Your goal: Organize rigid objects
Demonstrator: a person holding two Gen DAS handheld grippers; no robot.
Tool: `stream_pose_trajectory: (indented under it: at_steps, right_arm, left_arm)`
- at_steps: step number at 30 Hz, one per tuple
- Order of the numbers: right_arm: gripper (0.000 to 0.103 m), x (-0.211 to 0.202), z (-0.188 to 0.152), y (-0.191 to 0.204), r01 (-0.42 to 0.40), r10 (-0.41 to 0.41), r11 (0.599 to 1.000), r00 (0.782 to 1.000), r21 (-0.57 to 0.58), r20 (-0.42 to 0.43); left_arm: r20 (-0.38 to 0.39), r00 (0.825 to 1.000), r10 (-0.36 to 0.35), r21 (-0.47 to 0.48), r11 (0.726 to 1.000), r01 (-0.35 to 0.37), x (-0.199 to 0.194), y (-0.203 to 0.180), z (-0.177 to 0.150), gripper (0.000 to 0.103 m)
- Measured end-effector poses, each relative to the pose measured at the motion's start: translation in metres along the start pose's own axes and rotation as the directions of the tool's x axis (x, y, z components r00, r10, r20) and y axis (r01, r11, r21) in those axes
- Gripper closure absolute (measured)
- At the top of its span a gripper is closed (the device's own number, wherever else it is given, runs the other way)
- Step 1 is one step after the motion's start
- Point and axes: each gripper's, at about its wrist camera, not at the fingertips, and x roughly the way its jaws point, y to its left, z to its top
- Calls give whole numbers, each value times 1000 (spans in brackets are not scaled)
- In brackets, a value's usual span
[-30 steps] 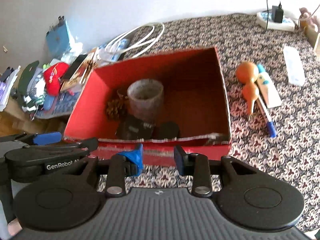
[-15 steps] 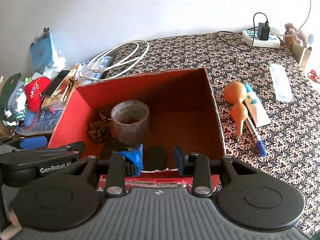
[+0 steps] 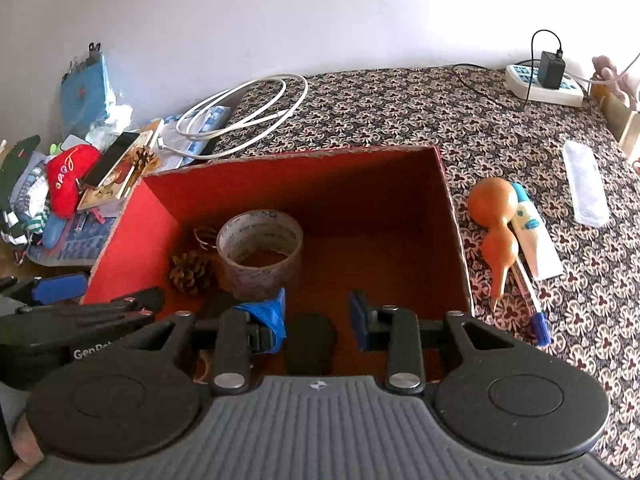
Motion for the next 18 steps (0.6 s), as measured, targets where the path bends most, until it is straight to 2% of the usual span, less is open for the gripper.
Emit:
stream_pose_trajectory:
  at_steps: [11,14,16,18]
  right_arm:
    - [85,23,7,-7,-7,7,1000,999,16,-35]
    - [85,27,8,-8,-14,15,1000,999,26,-35]
    - [85,28,8,-9,-15,16,999,999,29,-32]
    - [85,29,8,-10,-17,18,999,999,29,-30]
  left_arm:
    - [-20,999,-41,19,999,41,24,-8,7,27]
    - [-9,1000,-29,21,999,29,26,-10,6,29]
    - [-4,998,-56,19,998,56,27,-9,6,32]
    - [20,999,-41,20,999,40,25,-10,6,32]
